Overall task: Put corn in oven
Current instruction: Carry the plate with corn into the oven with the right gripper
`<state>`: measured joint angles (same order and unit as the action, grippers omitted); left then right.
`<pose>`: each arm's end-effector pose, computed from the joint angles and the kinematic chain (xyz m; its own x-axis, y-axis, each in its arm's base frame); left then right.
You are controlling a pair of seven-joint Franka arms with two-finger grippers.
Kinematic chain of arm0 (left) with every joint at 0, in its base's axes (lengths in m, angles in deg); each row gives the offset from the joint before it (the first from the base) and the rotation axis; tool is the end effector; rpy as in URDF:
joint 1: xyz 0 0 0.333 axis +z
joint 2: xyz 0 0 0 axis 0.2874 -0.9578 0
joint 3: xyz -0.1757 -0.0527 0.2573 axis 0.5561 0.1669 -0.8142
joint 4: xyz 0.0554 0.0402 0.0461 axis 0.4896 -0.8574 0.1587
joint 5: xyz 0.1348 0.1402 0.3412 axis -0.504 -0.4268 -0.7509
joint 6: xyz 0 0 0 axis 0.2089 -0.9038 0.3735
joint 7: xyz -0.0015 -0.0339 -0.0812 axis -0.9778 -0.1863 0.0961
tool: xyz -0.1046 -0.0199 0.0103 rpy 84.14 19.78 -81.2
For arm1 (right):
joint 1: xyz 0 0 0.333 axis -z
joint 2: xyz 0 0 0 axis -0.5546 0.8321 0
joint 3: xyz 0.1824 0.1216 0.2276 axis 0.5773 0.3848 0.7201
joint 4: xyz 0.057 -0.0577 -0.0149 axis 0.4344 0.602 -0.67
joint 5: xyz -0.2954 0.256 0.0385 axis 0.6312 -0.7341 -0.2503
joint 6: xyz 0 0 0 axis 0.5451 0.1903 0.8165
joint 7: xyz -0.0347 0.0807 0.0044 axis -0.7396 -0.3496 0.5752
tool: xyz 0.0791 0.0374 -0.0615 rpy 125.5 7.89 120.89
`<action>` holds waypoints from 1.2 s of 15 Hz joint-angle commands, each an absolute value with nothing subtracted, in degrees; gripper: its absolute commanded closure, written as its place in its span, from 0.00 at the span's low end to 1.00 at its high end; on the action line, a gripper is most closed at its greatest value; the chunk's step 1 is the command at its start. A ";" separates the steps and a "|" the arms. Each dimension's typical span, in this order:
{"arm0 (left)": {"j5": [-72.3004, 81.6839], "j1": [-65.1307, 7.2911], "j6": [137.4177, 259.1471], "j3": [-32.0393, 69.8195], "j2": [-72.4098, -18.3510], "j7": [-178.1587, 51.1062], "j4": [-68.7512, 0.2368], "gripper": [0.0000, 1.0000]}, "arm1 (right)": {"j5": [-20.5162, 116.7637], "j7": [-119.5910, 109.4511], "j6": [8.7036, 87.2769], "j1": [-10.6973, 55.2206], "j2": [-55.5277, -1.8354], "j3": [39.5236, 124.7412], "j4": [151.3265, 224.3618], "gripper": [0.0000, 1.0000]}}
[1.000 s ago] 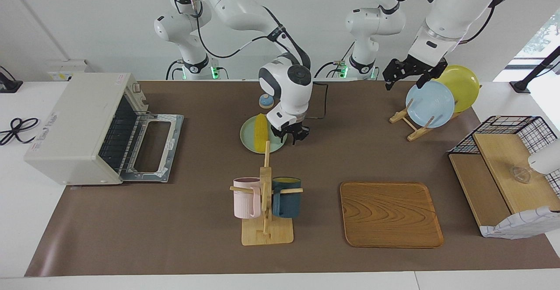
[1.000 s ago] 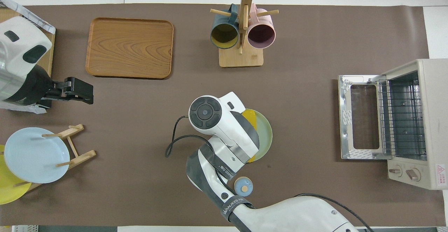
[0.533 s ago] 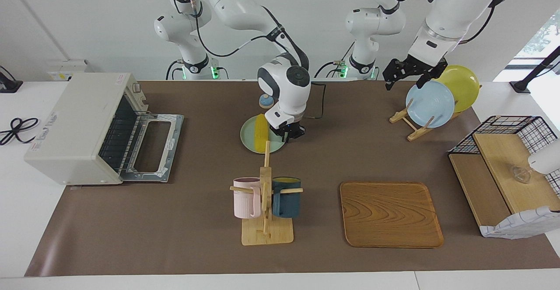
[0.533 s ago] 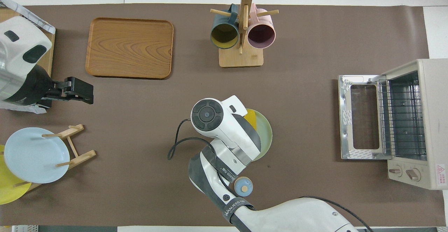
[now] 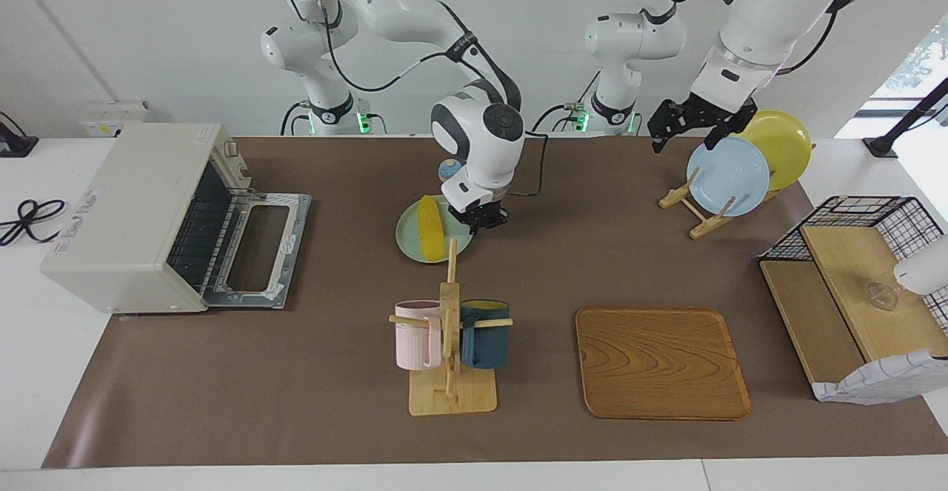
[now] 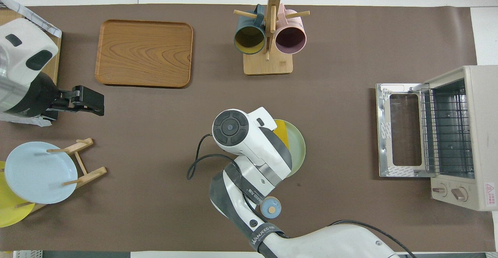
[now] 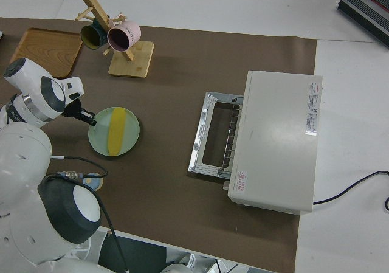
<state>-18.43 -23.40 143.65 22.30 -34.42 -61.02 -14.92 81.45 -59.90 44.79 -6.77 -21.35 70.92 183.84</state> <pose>0.5217 -0.1267 0.6267 0.9955 -0.0064 -0.0948 -0.0052 -0.9999 0.0137 0.5135 0.3800 0.3416 0.9866 -0.1565 -0.0466 -0.1481 -0.9779 0.1477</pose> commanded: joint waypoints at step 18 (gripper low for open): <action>-19.21 -23.29 144.01 21.84 -32.68 -60.83 -16.90 0.00 | 90.05 -23.44 30.66 26.74 -38.39 71.33 197.45 1.00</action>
<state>-18.43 -23.22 143.59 22.05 -34.37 -61.02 -15.17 89.26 -24.62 26.92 25.56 -35.29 70.38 192.16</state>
